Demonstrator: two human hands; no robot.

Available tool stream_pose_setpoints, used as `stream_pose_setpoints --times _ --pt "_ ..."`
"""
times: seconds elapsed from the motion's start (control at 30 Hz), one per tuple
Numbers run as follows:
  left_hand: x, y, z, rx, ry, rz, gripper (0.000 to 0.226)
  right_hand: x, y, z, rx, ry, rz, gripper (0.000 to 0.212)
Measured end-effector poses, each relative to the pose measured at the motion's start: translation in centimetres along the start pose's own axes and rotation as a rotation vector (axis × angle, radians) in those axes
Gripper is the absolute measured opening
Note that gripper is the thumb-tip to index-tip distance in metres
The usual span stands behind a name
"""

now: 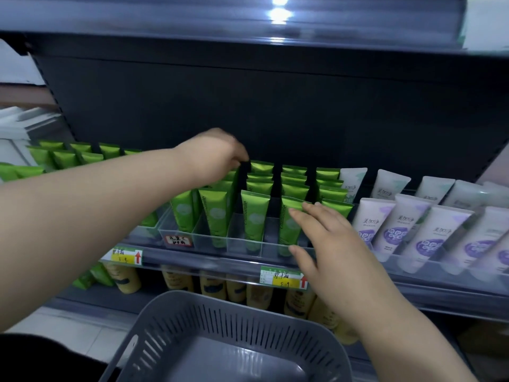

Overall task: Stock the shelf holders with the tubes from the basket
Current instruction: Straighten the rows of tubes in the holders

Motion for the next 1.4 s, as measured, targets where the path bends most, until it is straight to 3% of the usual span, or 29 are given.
stream_pose_setpoints --times 0.13,0.4,0.87,1.07,1.17,1.27,1.4 --pt "-0.2 3.2 0.0 -0.215 0.121 -0.065 0.029 -0.3 -0.1 -0.3 0.010 -0.007 -0.012 0.056" --pt "1.0 3.9 0.5 -0.271 0.199 -0.124 0.025 -0.3 -0.1 -0.4 0.007 0.020 -0.024 0.057" --pt "1.3 4.0 0.7 -0.288 0.183 -0.178 0.024 0.2 0.0 -0.2 -0.003 -0.003 -0.036 0.056" --pt "-0.3 2.6 0.3 -0.200 0.122 -0.066 0.027 -0.2 0.0 -0.2 -0.002 -0.014 -0.033 0.057" --pt "-1.2 0.2 -0.7 -0.039 0.010 0.002 0.031 -0.7 -0.4 -0.3 0.003 -0.026 -0.023 0.057" --pt "-1.4 -3.0 -2.3 0.093 -0.098 -0.037 0.035 -1.2 -0.8 -0.3 0.021 -0.040 -0.021 0.057" --pt "-0.4 -7.3 -3.7 0.184 -0.113 -0.087 0.041 -2.0 -1.3 -0.8 0.050 -0.072 -0.005 0.057"
Point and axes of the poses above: each hand's wrist, its own z-axis towards the middle knuckle, its own x-axis out of the palm, y = z × x, the point moved 6 cm from there along z, towards the middle knuckle, and after that the axes turned 6 degrees about -z, right-handed, at the moved point
